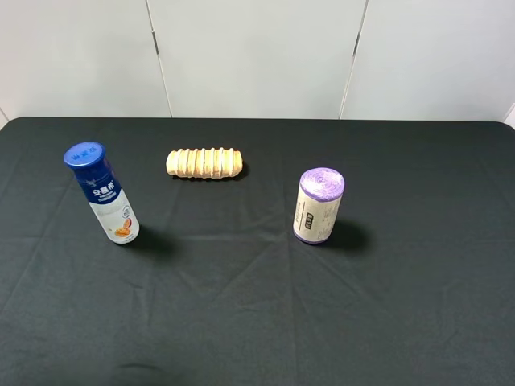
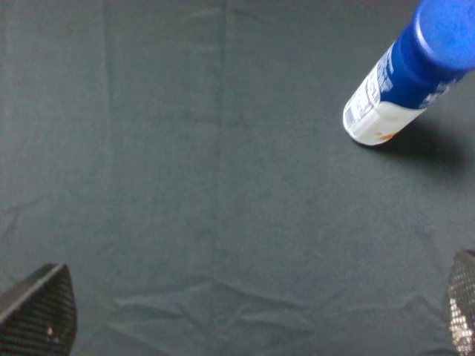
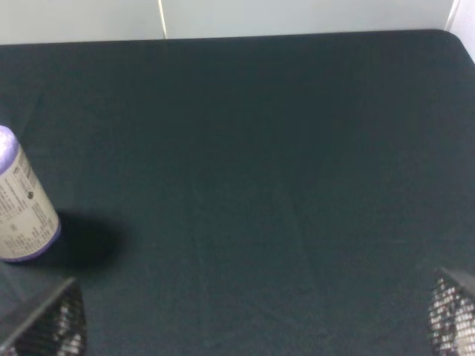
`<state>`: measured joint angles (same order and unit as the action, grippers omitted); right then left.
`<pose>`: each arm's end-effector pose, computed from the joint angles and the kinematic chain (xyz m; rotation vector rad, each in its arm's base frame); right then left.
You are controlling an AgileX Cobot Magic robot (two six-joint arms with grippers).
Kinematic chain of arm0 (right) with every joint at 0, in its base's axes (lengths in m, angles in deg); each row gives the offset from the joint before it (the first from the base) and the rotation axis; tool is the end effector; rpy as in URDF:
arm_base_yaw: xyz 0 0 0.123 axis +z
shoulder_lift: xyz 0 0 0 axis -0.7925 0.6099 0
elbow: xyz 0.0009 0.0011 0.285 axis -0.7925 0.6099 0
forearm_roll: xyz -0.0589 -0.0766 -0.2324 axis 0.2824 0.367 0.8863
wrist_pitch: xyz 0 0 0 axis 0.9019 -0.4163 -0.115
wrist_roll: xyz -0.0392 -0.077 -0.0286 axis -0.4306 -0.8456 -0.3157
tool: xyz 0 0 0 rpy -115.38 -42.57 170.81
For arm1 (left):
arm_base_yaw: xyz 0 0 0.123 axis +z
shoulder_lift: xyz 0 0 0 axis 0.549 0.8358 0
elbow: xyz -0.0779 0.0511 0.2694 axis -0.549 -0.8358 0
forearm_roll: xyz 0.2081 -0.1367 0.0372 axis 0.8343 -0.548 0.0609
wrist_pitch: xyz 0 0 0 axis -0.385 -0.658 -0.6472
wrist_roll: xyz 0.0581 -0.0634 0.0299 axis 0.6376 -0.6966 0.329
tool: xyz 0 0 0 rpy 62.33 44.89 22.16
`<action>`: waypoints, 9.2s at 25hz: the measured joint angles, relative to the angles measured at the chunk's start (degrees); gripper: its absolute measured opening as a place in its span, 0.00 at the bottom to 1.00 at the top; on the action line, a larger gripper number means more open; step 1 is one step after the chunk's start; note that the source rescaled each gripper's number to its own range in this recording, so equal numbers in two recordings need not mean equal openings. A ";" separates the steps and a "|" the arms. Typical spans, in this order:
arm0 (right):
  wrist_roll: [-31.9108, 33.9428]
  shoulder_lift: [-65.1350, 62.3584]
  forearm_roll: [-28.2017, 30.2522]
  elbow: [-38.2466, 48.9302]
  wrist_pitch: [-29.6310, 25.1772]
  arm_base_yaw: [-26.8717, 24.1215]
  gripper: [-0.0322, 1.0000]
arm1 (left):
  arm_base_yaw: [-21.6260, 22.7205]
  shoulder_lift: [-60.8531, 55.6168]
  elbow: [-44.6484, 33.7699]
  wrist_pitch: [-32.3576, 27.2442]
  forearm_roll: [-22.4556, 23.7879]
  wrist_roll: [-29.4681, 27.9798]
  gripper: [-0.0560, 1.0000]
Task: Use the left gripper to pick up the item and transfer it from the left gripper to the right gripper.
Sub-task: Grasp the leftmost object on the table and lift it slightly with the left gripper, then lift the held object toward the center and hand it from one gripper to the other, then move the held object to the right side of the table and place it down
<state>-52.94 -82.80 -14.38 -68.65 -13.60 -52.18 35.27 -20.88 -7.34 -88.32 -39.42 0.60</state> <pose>-0.0038 -0.0001 0.2804 -0.0294 1.9958 -0.0137 0.1083 0.0051 0.3659 -0.0628 2.4480 0.0300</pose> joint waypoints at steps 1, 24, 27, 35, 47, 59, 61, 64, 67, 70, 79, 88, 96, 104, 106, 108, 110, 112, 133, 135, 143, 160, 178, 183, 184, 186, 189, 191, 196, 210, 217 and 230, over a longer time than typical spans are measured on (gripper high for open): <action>0.00 0.00 0.00 0.00 0.00 0.00 1.00 | -1.25 2.23 1.52 0.00 0.25 0.00 1.00; 0.00 0.00 0.00 0.00 0.00 0.00 1.00 | -23.86 43.25 14.15 3.94 3.78 -5.95 1.00; 0.00 0.00 0.00 0.00 0.00 0.00 1.00 | -23.86 45.54 14.15 4.40 3.78 -6.06 1.00; 0.00 0.00 0.00 0.00 0.00 0.00 1.00 | -23.86 50.52 11.57 8.93 3.78 -5.96 1.00; 0.00 0.00 0.00 0.00 0.00 0.00 1.00 | -23.86 53.18 5.29 19.21 3.74 -5.96 0.93; 0.00 0.00 0.00 0.00 0.00 0.00 1.00 | -23.86 53.06 5.29 21.02 3.98 -5.96 0.06; 0.00 0.00 0.00 0.00 0.00 0.00 1.00 | -23.86 53.06 5.29 21.02 3.98 -5.96 0.06; 0.00 0.00 0.00 0.00 0.00 0.00 1.00 | -23.86 53.06 5.29 21.02 3.98 -5.96 0.06; 0.00 0.00 0.00 0.00 0.00 0.00 1.00 | -23.86 53.06 5.29 21.02 3.98 -5.96 0.06; 0.00 0.00 0.00 0.00 0.00 0.00 1.00 | -23.86 53.06 5.25 21.02 3.98 -5.96 0.06; 0.00 0.00 0.00 0.00 0.00 0.00 1.00 | -23.86 49.96 6.98 19.53 3.80 -5.96 0.06; 0.00 0.00 0.00 0.00 0.00 0.00 1.00 | -23.86 42.34 9.44 14.93 3.73 -5.96 0.06; 0.00 0.00 0.00 0.00 0.00 0.00 1.00 | -23.86 37.82 9.44 12.46 -6.92 -3.85 0.06; 0.00 0.00 -1.33 0.00 0.00 0.00 1.00 | -23.86 37.82 9.44 13.86 -22.48 5.39 0.06; -0.24 0.50 -3.18 0.00 -0.15 0.00 1.00 | -23.86 37.82 9.44 14.32 -25.96 8.01 0.06; -1.69 2.83 -5.76 -0.69 -0.82 0.00 1.00 | -23.86 37.82 9.44 14.38 -28.79 10.35 0.06; -4.46 6.76 -9.98 -2.22 -1.23 0.00 1.00 | -23.86 37.82 9.44 14.38 -31.31 12.47 0.06; -8.21 10.68 -14.12 -3.87 -1.23 0.00 1.00 | -23.86 37.82 9.44 14.27 -33.57 14.26 0.06; -28.48 34.98 -27.17 -6.55 15.99 29.73 1.00 | -23.97 37.82 1.59 14.47 -52.21 28.00 0.06; -29.03 38.36 -27.17 -6.55 20.01 34.67 1.00 | -23.97 37.82 1.59 14.47 -52.21 28.00 0.06; -29.16 51.22 -25.79 -11.03 28.83 46.50 1.00 | -23.97 37.82 1.59 14.47 -52.21 28.01 0.06; -29.83 73.81 -18.20 -20.26 38.08 49.79 1.00 | -23.97 37.82 1.59 14.47 -52.26 28.12 0.06; -30.01 79.85 -18.13 -20.26 45.47 49.93 1.00 | -23.97 37.82 1.59 15.94 -56.76 30.33 0.06; -30.01 79.91 -18.13 -20.26 46.02 49.93 1.00 | -23.97 37.82 1.59 15.94 -56.95 30.64 0.06; -30.01 80.05 -18.13 -20.26 46.16 49.93 1.00 | -23.97 37.82 1.59 15.94 -56.95 30.65 0.06; -30.01 80.37 -18.13 -20.26 46.28 49.93 1.00 | -23.97 37.82 1.59 15.94 -56.95 30.70 0.06; -30.97 80.50 -18.13 -20.26 46.28 49.93 0.68 | -23.97 37.82 1.59 15.94 -56.95 30.70 0.06; -32.99 80.50 -17.72 -20.26 46.23 49.93 0.03 | -23.97 37.82 1.59 15.80 -56.88 30.77 0.06; -34.72 80.55 -17.54 -20.26 45.93 50.10 0.11 | -23.97 37.82 1.59 15.69 -56.88 30.88 0.06; -34.78 80.55 -17.66 -20.26 45.89 50.10 0.10 | -24.10 37.82 1.59 16.02 -56.45 30.03 0.20; -34.52 80.91 -17.89 -20.26 45.01 50.10 0.04 | -24.10 37.77 1.59 17.53 -57.30 27.56 0.96; -34.52 80.91 -17.89 -20.26 45.01 50.10 0.04 | -24.10 37.58 6.05 11.99 -53.03 27.02 0.99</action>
<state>-87.46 -1.89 -32.27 -88.91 31.41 -2.08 11.17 16.70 -1.29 -76.33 -92.44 27.62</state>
